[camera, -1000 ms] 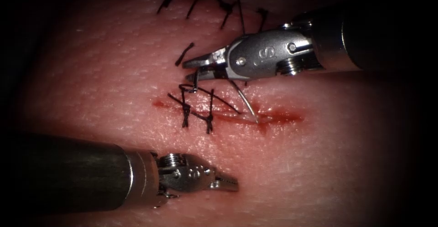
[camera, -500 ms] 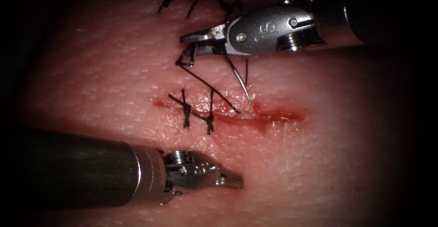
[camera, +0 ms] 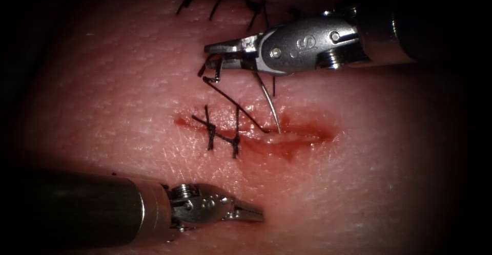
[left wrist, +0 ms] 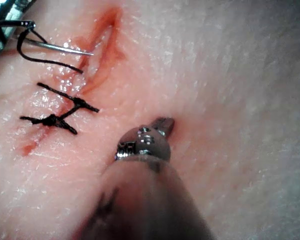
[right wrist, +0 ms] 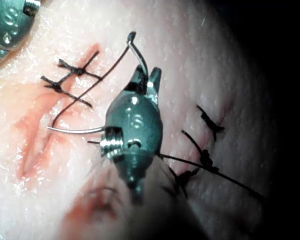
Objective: Wound Closure
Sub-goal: Pass the needle through the tissue on the bottom of the cut.
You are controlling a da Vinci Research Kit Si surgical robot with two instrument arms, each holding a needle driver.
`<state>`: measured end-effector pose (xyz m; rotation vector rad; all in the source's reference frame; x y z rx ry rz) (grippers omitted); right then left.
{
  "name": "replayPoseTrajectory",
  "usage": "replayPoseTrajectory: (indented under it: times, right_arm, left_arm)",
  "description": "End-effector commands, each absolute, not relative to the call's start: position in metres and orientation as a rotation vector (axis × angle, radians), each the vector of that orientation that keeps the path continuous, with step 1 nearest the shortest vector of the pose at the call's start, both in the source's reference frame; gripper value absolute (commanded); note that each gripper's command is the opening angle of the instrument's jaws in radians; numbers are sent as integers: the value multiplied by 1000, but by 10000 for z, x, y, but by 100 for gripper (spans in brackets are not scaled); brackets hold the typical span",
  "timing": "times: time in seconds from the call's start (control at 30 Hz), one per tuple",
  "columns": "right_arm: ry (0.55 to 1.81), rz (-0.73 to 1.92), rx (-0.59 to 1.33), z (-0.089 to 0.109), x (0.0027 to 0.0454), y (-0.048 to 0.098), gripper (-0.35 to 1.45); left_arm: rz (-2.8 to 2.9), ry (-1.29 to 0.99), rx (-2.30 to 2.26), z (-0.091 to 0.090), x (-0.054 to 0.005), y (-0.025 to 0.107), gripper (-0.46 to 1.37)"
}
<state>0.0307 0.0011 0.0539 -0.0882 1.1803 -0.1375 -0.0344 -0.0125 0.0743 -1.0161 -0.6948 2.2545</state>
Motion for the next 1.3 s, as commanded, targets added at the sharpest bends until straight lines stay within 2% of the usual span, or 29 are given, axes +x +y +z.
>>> replayPoseTrajectory:
  times: [0.03,0.33,0.83,1.3]
  right_arm:
    - [1181,-127,-114,542,304,6,-35]
    - [1173,-87,-200,550,288,-1,-35]
    - [1181,-96,-241,557,300,-6,-35]
    - [1139,-49,-374,552,291,-44,-35]
  left_arm:
    - [2252,-709,-1018,739,-344,-123,-32]
    - [2249,-714,-1016,733,-351,-120,-33]
    - [2250,-720,-1018,730,-351,-120,-33]
    - [2244,-683,-1003,716,-346,-107,-30]
